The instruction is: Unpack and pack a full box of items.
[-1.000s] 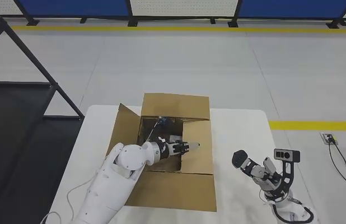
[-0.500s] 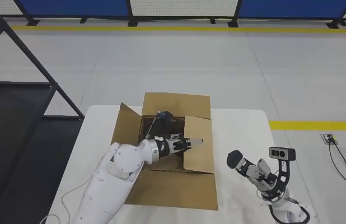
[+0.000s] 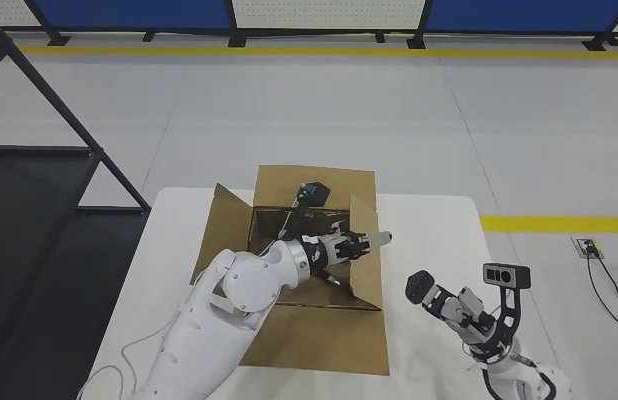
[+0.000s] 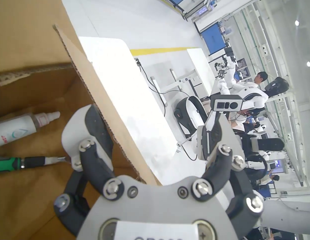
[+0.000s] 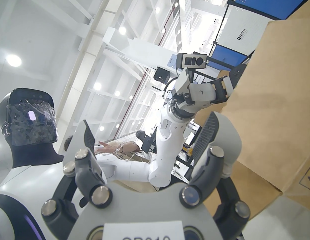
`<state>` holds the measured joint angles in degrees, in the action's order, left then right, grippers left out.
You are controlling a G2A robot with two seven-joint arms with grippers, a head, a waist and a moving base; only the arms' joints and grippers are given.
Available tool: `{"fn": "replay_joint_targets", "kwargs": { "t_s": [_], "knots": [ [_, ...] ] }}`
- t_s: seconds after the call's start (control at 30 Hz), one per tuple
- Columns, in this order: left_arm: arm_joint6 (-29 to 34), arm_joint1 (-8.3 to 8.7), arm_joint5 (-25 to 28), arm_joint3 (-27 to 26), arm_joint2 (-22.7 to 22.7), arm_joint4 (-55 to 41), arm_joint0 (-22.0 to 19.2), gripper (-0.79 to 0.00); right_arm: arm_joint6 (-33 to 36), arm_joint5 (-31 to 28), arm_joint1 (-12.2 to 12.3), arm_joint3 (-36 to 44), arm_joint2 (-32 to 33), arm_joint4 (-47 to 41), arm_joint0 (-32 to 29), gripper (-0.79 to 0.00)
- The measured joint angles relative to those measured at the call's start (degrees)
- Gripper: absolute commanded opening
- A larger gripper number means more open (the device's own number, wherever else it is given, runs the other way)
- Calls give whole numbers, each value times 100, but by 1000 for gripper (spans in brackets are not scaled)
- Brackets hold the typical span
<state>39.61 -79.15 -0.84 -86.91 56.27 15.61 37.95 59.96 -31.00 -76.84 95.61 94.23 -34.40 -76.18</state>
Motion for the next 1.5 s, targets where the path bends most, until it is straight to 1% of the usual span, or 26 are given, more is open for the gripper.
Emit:
{"fn": "replay_joint_targets", "kwargs": {
  "t_s": [0.13, 0.3, 0.43, 0.57, 0.77, 0.87, 0.97, 1.03, 1.1, 1.23, 1.33, 1.37, 1.43, 1.5],
  "knots": [
    [-167, -128, -4, 269, -331, -127, -324, 0, -174, 37, 7, 116, 33, 25, -52, 0],
    [-366, -334, 38, 586, -863, -194, -748, 0, -477, -105, 50, 361, 291, 89, -268, 0],
    [-505, -516, 54, 953, -1232, -312, -1058, 0, -464, -273, 87, 595, 538, -72, -552, 0],
    [-630, -706, 128, 1402, -1550, -487, -1288, 0, -421, -149, 135, 768, 663, 166, -711, 0],
    [-755, -904, 255, 1943, -1810, -536, -1456, 0, -290, 78, 189, 919, 487, 714, -728, 0],
    [-794, -967, 303, 2076, -1821, -573, -1508, 0, -414, 219, 211, 894, 390, 1134, -649, 0],
    [-855, -979, 354, 2067, -1739, -528, -1512, 0, -635, 389, 232, 799, 340, 1523, -550, 0],
    [-897, -956, 361, 1970, -1645, -448, -1464, 0, -783, 483, 243, 728, 317, 1713, -484, 0],
    [-935, -896, 337, 1748, -1496, -290, -1338, 0, -905, 565, 257, 641, 290, 1844, -393, 0],
    [-1165, -701, 76, 1073, -1099, 428, -965, 0, -1045, 653, 287, 491, 310, 1902, -301, 0],
    [-1362, -512, -232, 265, -751, 1338, -481, 0, -1099, 677, 314, 432, 377, 1879, -317, 0],
    [-1402, -434, -328, -112, -589, 1693, -238, 0, -1158, 711, 324, 410, 407, 1907, -328, 0],
    [-1422, -318, -431, -699, -307, 2156, 169, 0, -1276, 788, 337, 382, 429, 2003, -333, 0],
    [-1418, -197, -498, -1372, 52, 2589, 672, 0, -1386, 931, 344, 358, 391, 2012, -330, 0]
  ]
}}
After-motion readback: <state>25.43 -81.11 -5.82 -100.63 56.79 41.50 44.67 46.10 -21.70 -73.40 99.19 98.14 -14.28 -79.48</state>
